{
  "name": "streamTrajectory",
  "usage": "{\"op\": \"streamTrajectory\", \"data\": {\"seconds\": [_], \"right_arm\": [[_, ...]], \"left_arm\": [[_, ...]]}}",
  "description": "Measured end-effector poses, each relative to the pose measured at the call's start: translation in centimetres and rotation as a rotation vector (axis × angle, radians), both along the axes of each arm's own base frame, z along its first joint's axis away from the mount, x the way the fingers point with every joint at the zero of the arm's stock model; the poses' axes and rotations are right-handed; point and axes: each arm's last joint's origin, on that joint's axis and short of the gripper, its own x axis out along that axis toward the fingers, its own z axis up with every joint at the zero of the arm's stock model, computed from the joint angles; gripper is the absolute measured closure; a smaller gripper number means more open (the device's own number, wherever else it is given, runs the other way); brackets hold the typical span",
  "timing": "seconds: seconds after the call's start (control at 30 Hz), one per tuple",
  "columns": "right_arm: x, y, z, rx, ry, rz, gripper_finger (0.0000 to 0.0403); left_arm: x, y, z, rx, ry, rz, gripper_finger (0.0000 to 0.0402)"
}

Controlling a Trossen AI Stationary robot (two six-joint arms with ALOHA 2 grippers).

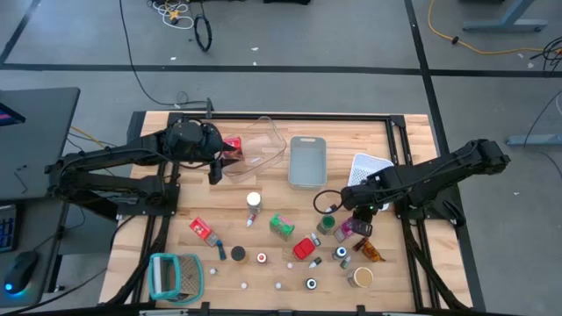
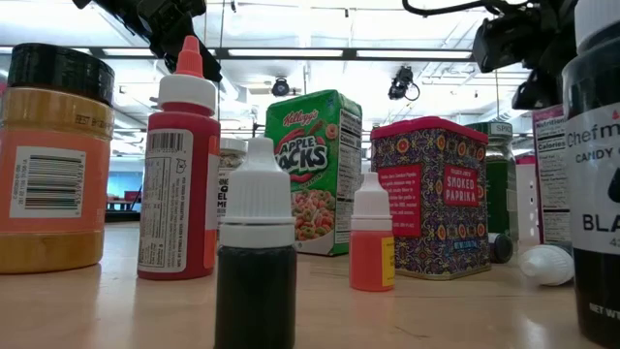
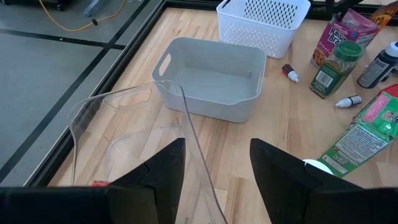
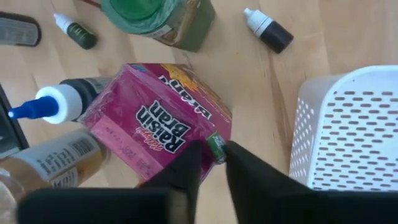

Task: Pick & Place Kitchen Items
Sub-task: Put the purple cereal box into the transparent bin

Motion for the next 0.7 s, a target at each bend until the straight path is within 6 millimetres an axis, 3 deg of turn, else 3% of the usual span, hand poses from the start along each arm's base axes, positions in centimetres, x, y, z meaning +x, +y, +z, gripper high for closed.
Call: {"op": "streamTrajectory", "data": {"seconds": [0.13,0.37,0.7], "right_arm": [[0.1,0.1,0.0,0.008,-0.009,0.043,0.0391],[0.6,0.2,0.9,0.01,-0.042,0.067,0.0391],[0.8,-1.0,8.3,-0.15,-0.124,0.027,0.0397]], "left_arm": [[0.0,0.0,0.0,0.0,0.0,0.0,0.0212],[0.0,0.0,0.0,0.005,0.001,-0.003,0.0213],[0.0,0.0,0.0,0.01,-0.002,-0.006,0.0213]]}}
